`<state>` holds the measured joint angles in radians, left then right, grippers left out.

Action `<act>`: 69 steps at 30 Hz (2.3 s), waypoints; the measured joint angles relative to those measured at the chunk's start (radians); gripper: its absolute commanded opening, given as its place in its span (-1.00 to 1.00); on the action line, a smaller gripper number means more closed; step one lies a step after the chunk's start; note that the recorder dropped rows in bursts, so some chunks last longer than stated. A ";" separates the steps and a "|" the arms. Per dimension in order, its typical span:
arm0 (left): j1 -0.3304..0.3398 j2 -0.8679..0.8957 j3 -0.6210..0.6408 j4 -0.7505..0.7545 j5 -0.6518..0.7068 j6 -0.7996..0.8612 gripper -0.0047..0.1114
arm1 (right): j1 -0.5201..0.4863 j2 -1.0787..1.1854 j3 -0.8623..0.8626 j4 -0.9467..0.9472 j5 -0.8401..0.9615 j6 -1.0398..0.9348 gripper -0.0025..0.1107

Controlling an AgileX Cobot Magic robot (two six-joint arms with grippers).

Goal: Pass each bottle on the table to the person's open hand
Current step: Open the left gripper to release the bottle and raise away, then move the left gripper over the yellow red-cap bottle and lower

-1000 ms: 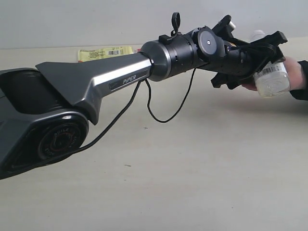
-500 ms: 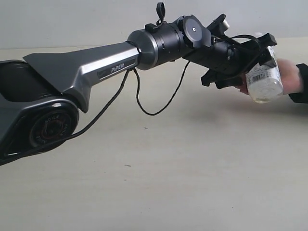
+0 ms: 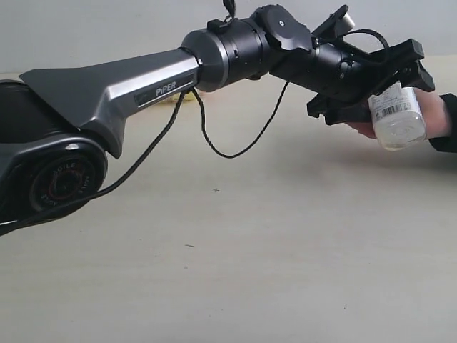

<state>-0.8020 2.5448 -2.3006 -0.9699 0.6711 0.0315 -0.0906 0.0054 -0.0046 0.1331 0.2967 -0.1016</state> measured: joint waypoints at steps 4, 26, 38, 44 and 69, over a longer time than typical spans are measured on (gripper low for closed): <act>0.020 -0.042 0.000 -0.002 0.063 0.074 0.66 | 0.000 0.000 0.000 0.000 0.000 0.000 -0.96; 0.185 -0.250 -0.002 0.108 0.533 0.382 0.66 | 0.000 0.000 0.000 0.000 0.000 0.000 -0.96; 0.224 -0.290 0.004 0.278 0.549 0.409 0.66 | 0.000 0.000 0.000 0.000 0.000 0.000 -0.96; 0.224 -0.335 0.025 0.408 0.550 0.411 0.66 | 0.000 0.000 0.000 0.000 0.000 0.000 -0.96; 0.284 -0.471 0.192 0.866 0.546 0.774 0.38 | 0.000 0.000 0.000 0.000 0.000 0.000 -0.96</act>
<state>-0.5184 2.0736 -2.1087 -0.1038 1.2166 0.8057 -0.0906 0.0054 -0.0046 0.1331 0.2967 -0.1016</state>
